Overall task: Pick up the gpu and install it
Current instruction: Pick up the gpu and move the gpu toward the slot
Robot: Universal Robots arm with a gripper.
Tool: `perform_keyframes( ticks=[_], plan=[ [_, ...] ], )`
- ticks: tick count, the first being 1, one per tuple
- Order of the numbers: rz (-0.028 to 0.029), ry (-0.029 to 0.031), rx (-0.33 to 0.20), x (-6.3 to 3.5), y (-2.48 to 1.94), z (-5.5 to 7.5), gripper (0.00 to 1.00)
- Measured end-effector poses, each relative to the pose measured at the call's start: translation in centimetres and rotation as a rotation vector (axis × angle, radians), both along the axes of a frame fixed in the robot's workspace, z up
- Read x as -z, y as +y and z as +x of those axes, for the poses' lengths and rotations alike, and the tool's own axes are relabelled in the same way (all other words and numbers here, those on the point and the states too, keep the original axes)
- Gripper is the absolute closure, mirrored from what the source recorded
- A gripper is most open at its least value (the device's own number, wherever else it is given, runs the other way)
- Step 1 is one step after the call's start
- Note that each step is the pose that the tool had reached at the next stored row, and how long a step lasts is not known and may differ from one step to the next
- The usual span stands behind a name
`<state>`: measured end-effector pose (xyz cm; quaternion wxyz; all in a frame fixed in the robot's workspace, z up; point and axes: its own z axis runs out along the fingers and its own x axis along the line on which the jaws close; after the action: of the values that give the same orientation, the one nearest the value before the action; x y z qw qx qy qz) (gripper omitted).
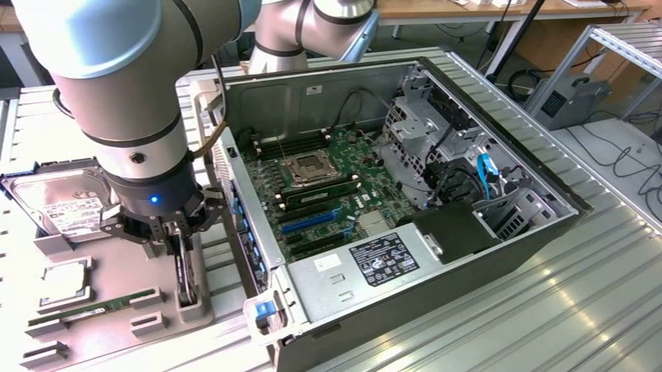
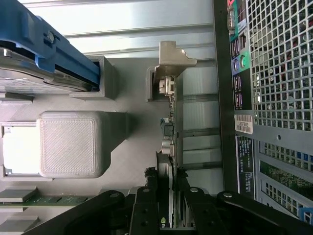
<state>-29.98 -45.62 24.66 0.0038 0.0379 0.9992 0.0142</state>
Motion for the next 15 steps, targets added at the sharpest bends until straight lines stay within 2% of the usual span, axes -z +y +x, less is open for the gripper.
perform_keyframes(
  ticks=[15],
  plan=[
    [0.0, -0.0004, 0.0, -0.04, 0.0, 0.01, 0.74]
  ],
)
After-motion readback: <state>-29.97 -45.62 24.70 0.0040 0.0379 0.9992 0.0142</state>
